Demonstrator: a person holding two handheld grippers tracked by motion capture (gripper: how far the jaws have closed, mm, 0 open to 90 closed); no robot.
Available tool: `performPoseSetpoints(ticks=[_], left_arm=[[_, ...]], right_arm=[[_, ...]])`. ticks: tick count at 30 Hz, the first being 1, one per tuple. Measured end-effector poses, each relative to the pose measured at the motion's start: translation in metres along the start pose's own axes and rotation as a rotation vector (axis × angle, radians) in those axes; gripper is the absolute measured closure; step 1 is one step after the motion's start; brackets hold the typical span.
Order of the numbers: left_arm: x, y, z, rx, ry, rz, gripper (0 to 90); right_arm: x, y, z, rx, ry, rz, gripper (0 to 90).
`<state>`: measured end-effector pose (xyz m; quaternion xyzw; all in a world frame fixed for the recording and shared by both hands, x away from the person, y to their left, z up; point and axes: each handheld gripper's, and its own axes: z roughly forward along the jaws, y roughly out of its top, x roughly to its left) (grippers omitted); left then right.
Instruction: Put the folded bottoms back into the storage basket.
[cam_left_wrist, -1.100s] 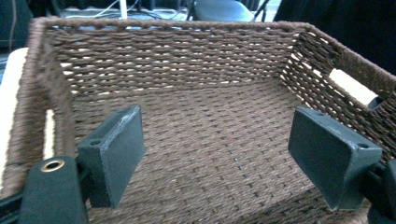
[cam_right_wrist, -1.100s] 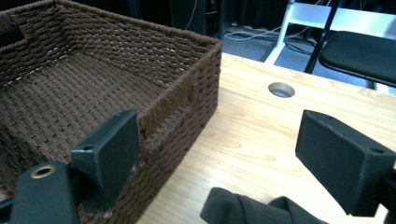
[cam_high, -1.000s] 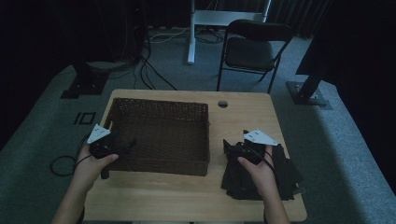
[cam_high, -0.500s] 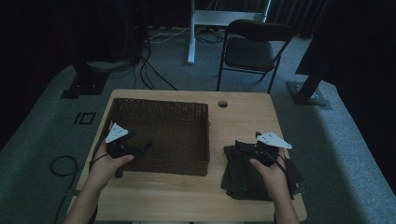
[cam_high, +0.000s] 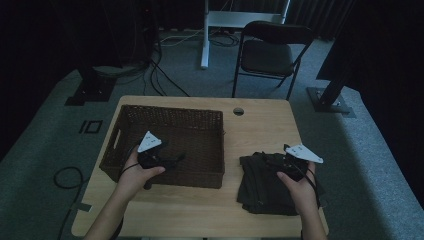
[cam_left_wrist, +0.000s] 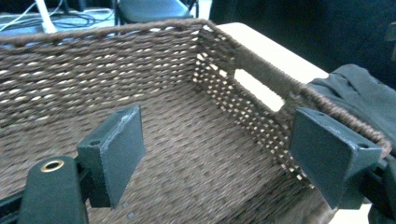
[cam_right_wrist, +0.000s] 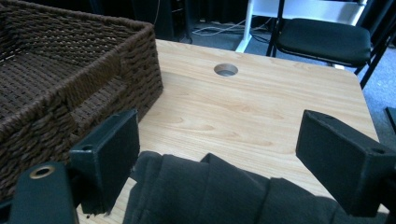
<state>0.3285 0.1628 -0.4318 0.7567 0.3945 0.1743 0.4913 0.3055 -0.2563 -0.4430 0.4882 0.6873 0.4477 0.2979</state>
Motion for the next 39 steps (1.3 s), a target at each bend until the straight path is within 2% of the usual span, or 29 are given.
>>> performPoseSetpoints(ticks=[11,16,29,34,35,39], left_arm=[[-0.028,0.008,0.028,0.020,-0.055,0.030,19.0],[-0.042,0.014,0.038,0.015,-0.090,0.033,19.0],[-0.075,0.020,0.062,0.029,-0.153,0.069,19.0],[-0.095,0.021,0.075,0.046,-0.203,0.101,19.0],[-0.095,0.021,0.075,0.046,-0.203,0.101,19.0],[-0.109,0.023,0.083,0.031,-0.239,0.104,18.9]], right_arm=[[-0.018,-0.009,-0.007,0.012,-0.045,0.017,13.3],[-0.026,-0.012,-0.011,0.013,-0.061,0.013,13.3],[-0.044,-0.020,-0.016,0.022,-0.082,0.028,13.3],[-0.049,-0.024,-0.016,0.023,-0.082,0.030,13.3],[-0.051,-0.025,-0.016,0.023,-0.084,0.031,13.3],[-0.057,-0.028,-0.017,0.027,-0.094,0.038,13.3]])
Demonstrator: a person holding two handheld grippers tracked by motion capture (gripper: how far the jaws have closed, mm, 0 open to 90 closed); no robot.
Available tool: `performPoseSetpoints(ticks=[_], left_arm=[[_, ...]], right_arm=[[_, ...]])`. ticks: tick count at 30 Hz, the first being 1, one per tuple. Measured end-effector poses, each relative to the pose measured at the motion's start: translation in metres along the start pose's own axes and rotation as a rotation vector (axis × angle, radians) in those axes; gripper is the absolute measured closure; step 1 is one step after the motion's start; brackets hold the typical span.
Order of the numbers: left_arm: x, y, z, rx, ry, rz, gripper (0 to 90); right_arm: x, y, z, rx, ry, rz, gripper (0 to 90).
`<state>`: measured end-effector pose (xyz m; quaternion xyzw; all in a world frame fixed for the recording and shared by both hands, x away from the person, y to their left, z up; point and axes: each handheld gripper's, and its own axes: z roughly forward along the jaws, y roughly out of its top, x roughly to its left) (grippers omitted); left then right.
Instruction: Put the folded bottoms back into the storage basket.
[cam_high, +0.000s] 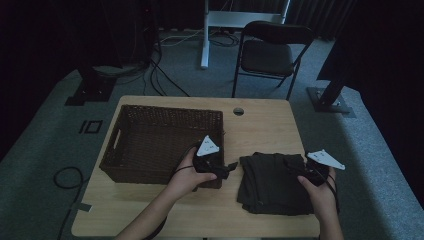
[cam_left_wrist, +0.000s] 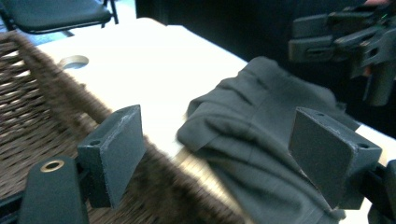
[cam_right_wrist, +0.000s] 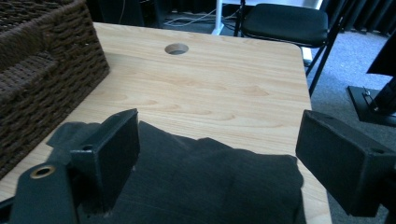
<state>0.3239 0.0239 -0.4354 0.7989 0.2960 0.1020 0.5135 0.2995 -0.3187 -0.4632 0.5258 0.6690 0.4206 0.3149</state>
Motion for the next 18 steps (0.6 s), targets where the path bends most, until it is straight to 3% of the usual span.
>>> performPoseSetpoints(ticks=[6,10,18], left_arm=[[-0.015,0.004,0.015,-0.011,-0.034,0.002,19.0],[-0.032,0.008,0.032,-0.019,-0.080,-0.004,19.0],[-0.052,0.007,0.061,-0.007,-0.084,0.003,19.0]], right_arm=[[-0.008,-0.006,0.001,0.010,-0.011,0.007,13.3],[-0.013,-0.011,0.002,0.017,-0.012,0.017,13.3],[-0.018,-0.014,0.000,0.016,-0.016,0.026,13.3]])
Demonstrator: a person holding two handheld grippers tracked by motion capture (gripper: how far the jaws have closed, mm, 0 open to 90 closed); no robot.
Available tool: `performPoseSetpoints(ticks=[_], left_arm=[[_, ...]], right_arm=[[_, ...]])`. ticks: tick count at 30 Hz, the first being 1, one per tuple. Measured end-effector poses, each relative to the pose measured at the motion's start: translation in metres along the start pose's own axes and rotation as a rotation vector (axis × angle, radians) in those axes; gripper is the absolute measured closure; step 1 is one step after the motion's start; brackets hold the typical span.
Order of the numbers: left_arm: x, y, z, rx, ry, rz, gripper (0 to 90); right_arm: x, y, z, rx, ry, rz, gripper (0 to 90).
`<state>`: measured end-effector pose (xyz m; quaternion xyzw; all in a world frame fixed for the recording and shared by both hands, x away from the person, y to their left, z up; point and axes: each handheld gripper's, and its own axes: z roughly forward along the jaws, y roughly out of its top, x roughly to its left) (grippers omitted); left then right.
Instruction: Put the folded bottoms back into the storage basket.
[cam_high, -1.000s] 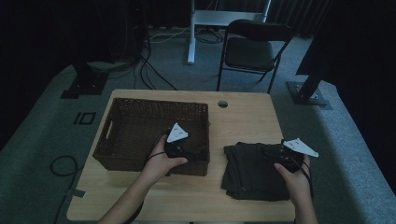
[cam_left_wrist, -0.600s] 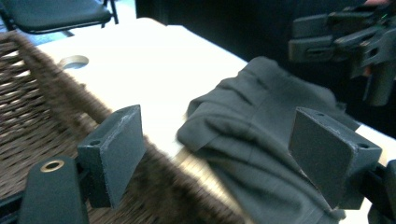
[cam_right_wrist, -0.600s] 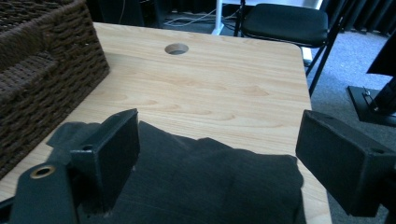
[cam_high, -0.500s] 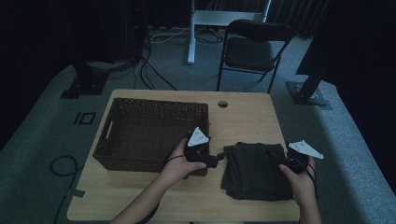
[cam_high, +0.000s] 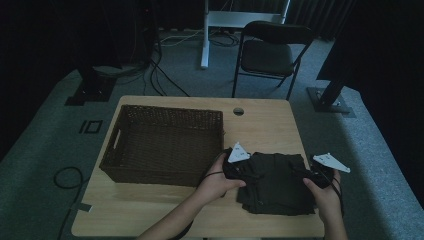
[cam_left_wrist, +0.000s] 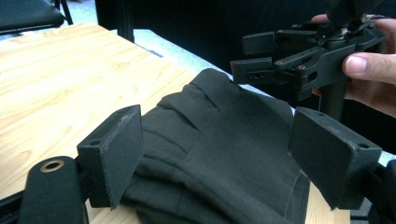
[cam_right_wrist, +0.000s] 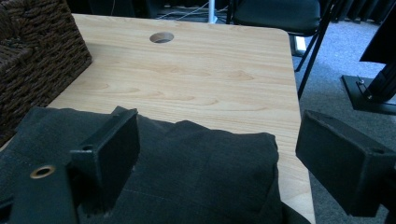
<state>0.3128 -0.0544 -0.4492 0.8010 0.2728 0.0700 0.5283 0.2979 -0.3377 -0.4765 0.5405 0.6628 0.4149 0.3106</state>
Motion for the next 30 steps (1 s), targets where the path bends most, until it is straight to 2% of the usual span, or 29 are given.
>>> performPoseSetpoints(ticks=[5,11,14,15,18,20,22,25,26,30], left_arm=[[-0.007,-0.007,0.013,0.016,0.014,-0.003,18.9],[-0.008,-0.021,0.028,0.037,0.069,-0.025,18.9],[-0.009,-0.025,0.032,0.042,0.082,-0.035,18.9],[-0.009,-0.030,0.036,0.058,0.094,-0.040,18.9],[-0.012,-0.035,0.041,0.061,0.115,-0.075,18.9],[-0.012,-0.037,0.042,0.067,0.121,-0.083,18.6],[-0.014,-0.044,0.045,0.080,0.160,-0.085,18.1],[-0.013,-0.048,0.047,0.088,0.185,-0.109,18.1],[-0.013,-0.053,0.050,0.109,0.203,-0.121,18.1],[-0.011,-0.063,0.057,0.139,0.221,-0.148,15.1]], right_arm=[[-0.004,-0.001,-0.002,-0.002,-0.005,-0.003,13.3],[-0.011,-0.006,-0.001,0.015,-0.024,-0.009,13.2],[-0.012,-0.008,0.001,0.022,-0.023,-0.007,13.2],[-0.013,-0.011,0.003,0.027,-0.022,-0.014,13.2],[-0.015,-0.015,0.008,0.043,-0.021,-0.009,13.2],[-0.017,-0.018,0.012,0.058,-0.029,-0.018,13.2],[-0.020,-0.022,0.015,0.071,-0.044,-0.030,13.2],[-0.026,-0.028,0.020,0.094,-0.052,-0.025,13.2],[-0.027,-0.031,0.022,0.106,-0.053,-0.024,13.2],[-0.031,-0.042,0.030,0.141,-0.038,-0.002,13.2]])
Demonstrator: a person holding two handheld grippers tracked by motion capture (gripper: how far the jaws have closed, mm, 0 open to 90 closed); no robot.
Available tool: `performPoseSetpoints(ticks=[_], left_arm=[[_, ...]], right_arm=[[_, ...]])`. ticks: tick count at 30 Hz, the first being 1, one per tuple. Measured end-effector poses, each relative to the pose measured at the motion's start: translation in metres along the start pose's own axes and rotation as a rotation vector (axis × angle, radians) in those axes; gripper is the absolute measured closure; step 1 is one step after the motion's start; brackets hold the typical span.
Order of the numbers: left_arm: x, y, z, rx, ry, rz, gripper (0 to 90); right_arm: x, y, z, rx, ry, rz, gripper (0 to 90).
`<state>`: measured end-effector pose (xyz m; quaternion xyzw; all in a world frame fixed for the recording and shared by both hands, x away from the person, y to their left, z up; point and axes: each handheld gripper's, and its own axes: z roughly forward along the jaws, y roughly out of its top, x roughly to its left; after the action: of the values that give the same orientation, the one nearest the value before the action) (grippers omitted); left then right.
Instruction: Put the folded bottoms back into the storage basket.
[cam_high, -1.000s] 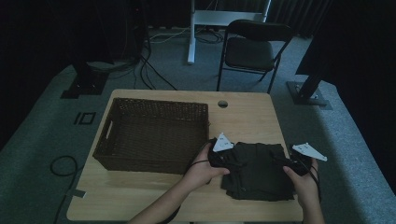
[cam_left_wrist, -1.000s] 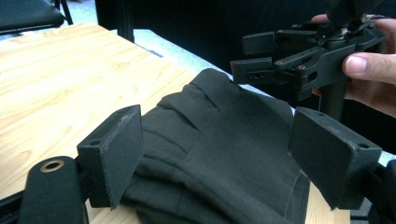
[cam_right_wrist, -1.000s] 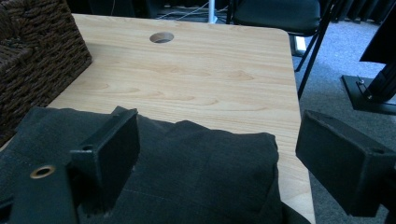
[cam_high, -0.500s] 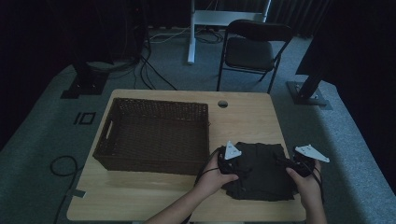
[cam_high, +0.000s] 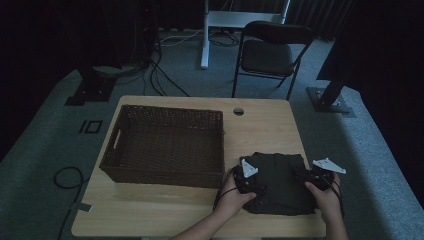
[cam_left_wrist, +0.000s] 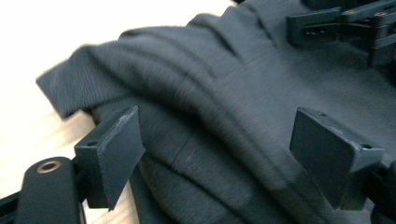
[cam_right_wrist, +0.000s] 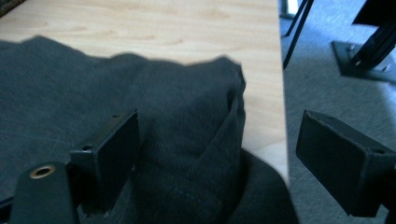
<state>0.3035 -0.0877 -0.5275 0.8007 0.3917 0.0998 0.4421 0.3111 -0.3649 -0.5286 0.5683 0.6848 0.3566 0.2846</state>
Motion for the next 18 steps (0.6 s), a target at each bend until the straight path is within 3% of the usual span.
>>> performPoseSetpoints(ticks=[3,9,12,18], left_arm=[[0.003,-0.003,0.005,0.014,-0.003,-0.029,14.7],[0.008,-0.005,0.012,0.041,-0.020,-0.048,10.6],[0.011,-0.009,0.018,0.060,-0.039,-0.089,10.1],[0.012,-0.010,0.022,0.051,-0.048,-0.081,9.1]], right_arm=[[-0.002,-0.003,0.003,0.007,0.017,0.022,13.2],[-0.004,-0.006,0.011,0.038,0.049,0.057,14.1],[-0.006,-0.008,0.012,0.051,0.068,0.106,14.4],[-0.009,-0.011,0.016,0.078,0.146,0.156,20.5]])
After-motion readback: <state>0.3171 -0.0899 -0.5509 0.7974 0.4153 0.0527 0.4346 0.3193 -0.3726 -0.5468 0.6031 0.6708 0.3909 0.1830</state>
